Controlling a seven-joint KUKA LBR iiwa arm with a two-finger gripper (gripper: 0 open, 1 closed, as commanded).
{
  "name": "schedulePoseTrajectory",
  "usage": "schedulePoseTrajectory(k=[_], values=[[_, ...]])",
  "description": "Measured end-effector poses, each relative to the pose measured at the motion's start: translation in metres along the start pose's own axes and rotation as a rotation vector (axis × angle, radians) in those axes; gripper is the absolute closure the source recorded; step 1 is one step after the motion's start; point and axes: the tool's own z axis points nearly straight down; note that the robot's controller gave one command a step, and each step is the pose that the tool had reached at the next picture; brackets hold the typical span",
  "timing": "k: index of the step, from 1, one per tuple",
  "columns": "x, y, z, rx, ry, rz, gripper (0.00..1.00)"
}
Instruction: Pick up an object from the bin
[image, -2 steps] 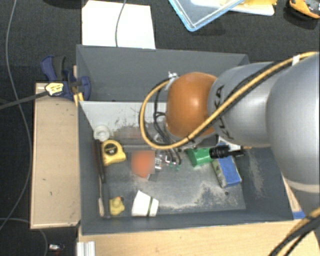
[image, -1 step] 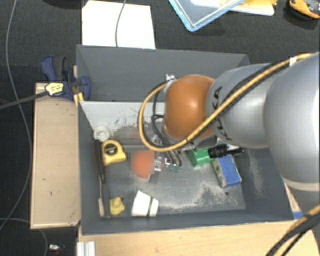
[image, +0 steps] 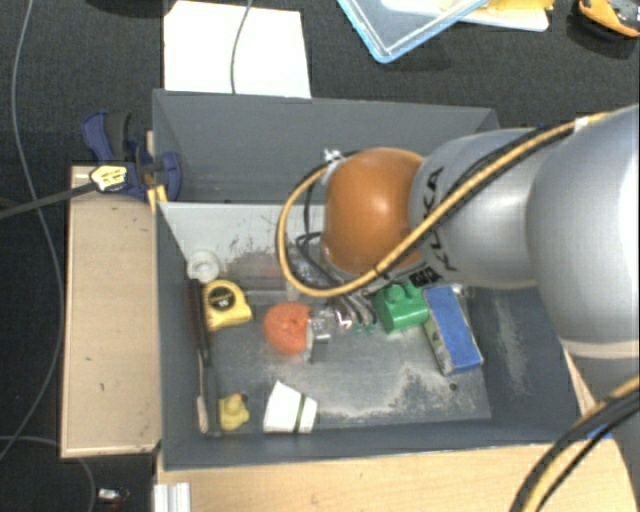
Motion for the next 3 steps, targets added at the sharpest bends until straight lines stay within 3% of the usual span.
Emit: schedulePoseTrajectory(k=[1, 2, 3], values=[[0.008, 0.001, 0.016, -0.001, 0.002, -0.007, 0.0], [0.0, -0.013, 0.02, -0.002, -0.004, 0.256, 1.0], [0.0, -0.013, 0.02, -0.002, -0.004, 0.257, 1.0]])
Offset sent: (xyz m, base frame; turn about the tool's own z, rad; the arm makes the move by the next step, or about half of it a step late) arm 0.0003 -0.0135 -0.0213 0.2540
